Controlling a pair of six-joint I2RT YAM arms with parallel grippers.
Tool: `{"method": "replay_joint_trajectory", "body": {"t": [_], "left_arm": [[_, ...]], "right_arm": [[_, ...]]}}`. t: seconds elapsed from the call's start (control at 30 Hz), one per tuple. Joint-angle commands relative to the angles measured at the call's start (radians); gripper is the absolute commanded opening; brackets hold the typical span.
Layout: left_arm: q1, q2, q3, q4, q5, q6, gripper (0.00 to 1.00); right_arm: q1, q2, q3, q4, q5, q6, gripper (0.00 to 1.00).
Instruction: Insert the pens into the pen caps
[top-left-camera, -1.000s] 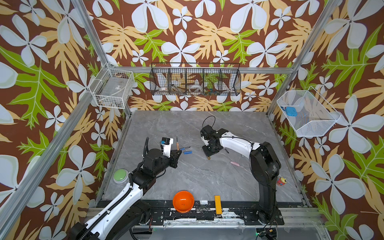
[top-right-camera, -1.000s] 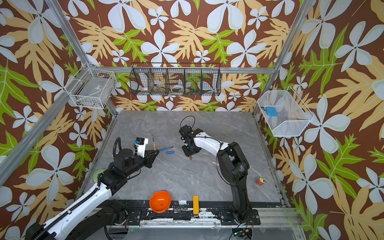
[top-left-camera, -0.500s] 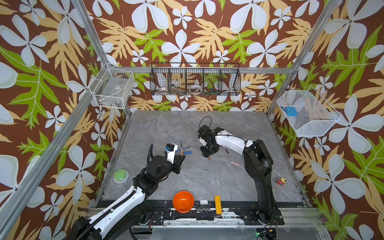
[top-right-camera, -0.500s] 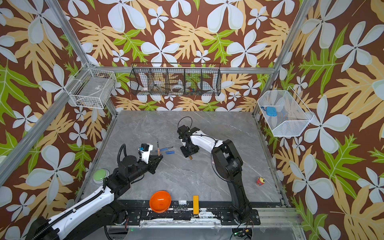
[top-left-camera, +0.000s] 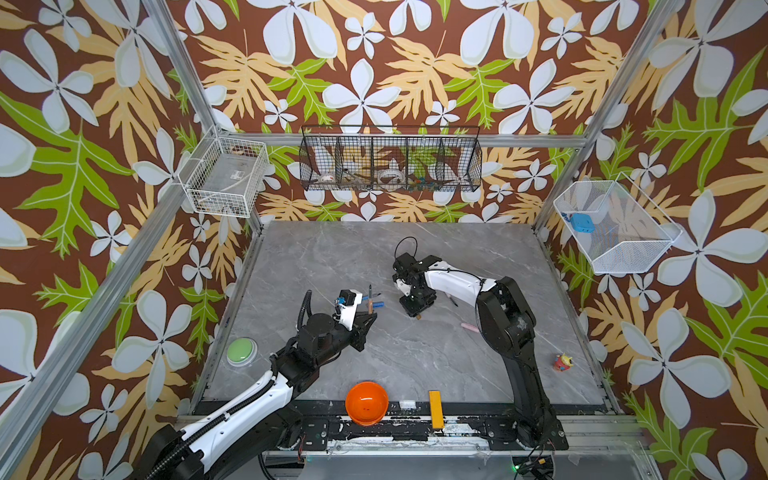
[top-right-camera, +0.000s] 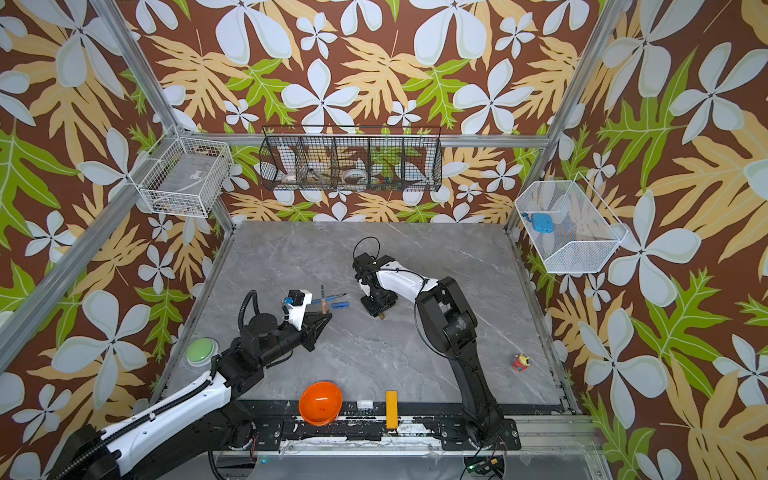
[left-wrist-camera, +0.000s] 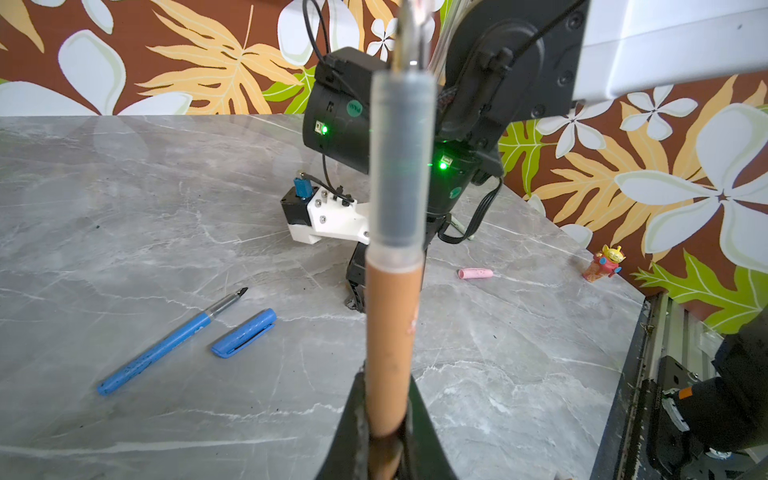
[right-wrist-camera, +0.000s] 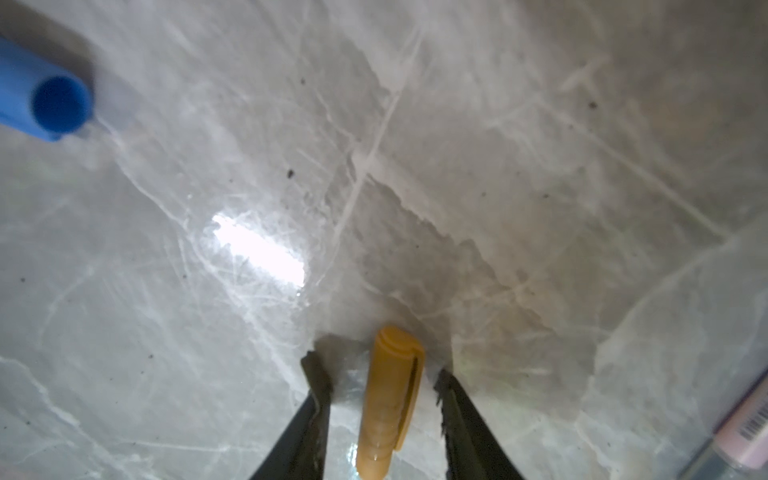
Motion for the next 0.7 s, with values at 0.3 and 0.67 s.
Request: {"method": "replay_joint_trajectory", "body": {"t": [0.3,0.67], "left_arm": [[-0.004,0.039,0.020,0.050,0.059,0.007,0.00],[-0.005,0.100,0.045,0.073,0.086,0.000,0.00]], "right_arm": [[-0.020,-0.033,-0.097,0.097,-0.040,-0.003,0.20],[-0.046,-0.305,-0.371,0.389,-0.110,0.073,0.16]]}}
